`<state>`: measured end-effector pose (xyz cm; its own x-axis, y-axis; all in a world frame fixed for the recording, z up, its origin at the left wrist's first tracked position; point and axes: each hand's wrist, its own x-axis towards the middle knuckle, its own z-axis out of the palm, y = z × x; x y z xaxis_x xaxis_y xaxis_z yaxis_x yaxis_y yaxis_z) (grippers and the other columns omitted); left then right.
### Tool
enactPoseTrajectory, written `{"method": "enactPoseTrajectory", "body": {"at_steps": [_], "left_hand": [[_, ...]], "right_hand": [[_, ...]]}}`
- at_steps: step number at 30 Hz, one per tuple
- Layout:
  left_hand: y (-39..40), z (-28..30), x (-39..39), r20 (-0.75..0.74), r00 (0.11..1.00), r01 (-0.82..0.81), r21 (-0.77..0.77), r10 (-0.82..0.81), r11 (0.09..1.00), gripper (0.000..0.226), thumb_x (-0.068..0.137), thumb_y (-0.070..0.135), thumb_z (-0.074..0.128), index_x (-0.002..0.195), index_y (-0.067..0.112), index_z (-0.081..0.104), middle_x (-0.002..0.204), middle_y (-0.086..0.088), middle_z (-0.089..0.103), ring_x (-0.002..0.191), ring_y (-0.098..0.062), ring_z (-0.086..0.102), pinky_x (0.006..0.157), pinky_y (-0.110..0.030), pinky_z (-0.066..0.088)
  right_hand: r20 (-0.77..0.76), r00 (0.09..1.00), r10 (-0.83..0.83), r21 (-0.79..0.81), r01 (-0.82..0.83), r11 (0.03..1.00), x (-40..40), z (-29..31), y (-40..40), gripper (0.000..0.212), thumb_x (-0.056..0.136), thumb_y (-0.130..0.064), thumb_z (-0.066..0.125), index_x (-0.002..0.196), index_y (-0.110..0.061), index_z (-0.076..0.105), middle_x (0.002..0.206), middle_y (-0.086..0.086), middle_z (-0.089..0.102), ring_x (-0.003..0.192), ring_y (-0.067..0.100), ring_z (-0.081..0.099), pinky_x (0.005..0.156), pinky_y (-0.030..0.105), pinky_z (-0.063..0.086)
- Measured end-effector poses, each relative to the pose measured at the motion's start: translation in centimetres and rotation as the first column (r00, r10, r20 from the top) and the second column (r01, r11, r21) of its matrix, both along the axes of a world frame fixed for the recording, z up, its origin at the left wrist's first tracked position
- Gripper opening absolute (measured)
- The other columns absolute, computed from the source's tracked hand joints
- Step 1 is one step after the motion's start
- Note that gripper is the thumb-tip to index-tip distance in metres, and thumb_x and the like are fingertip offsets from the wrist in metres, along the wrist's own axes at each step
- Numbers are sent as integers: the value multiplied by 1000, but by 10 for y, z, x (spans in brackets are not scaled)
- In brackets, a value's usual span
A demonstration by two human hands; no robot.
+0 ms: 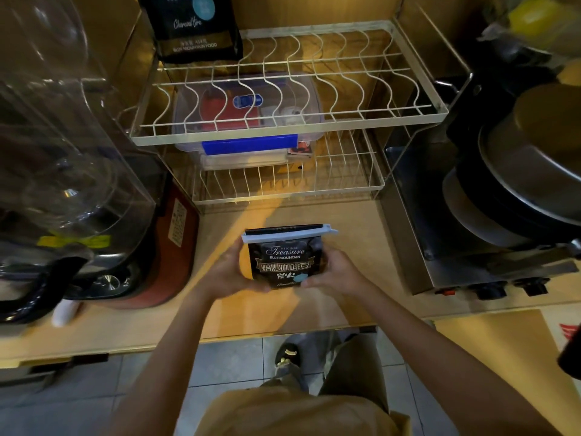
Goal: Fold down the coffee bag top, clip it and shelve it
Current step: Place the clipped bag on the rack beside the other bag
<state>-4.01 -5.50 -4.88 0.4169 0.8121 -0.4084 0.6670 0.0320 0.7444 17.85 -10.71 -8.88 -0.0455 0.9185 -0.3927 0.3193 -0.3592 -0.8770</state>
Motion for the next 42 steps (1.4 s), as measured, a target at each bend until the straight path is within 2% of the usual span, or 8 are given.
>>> {"method": "enactPoseTrajectory", "body": {"at_steps": [5,9,13,19,23,27,37,42], "left_hand": [[-30,-44,12,64,977,-202,3,201,979,75,53,3,84,117,7,47,108,-10,63,95,-21,58,61,-10,41],[-25,-41,11,43,982,-187,94,184,978,71,51,9,86,113,8,51,104,-6,64,90,-15,55,70,-20,44],[-18,-17,7,-7,994,-104,173,107,979,69,51,17,88,109,9,53,92,3,60,81,-12,54,56,-6,39],[2,45,5,20,1000,-14,313,8,950,73,50,25,88,113,12,54,110,-3,67,93,-9,57,79,-15,44],[19,98,8,55,998,6,398,-31,917,62,47,22,89,102,17,61,94,10,65,82,5,58,66,8,38],[37,150,13,149,982,45,409,-115,911,52,49,16,87,88,34,57,87,25,58,78,23,55,70,1,46],[109,251,31,156,964,103,530,-216,842,43,57,28,81,93,34,57,95,14,65,86,9,60,73,-3,47],[144,270,46,254,954,-7,552,-160,834,34,63,21,78,87,32,56,92,11,64,90,-1,60,77,-18,50]], "right_hand": [[-19,1000,0,31,1,1000,0,1,0,56,55,4,81,94,-25,53,109,3,59,104,20,56,82,22,48],[-1,1000,-5,34,5,999,0,5,0,59,53,1,83,101,-17,55,109,2,61,106,20,57,90,32,49],[33,999,25,48,-27,998,4,25,4,66,52,-4,85,108,-19,54,108,-4,61,104,13,56,90,27,48],[151,988,42,187,-70,980,11,91,12,74,53,-12,86,119,-15,51,113,-8,59,110,14,53,93,26,45],[195,980,41,296,-99,950,18,148,21,68,55,-11,85,115,-15,54,106,-9,59,100,7,55,82,7,43],[242,967,79,368,-167,915,25,200,37,51,60,-18,83,101,-30,56,99,-21,59,91,-8,57,77,10,45],[157,986,57,519,-131,845,48,292,104,43,67,-13,77,100,-29,55,98,-20,61,85,-18,58,70,-1,46],[57,998,-31,607,-10,795,56,306,149,61,65,-11,77,121,-13,52,121,0,61,115,13,54,97,31,47]]}}
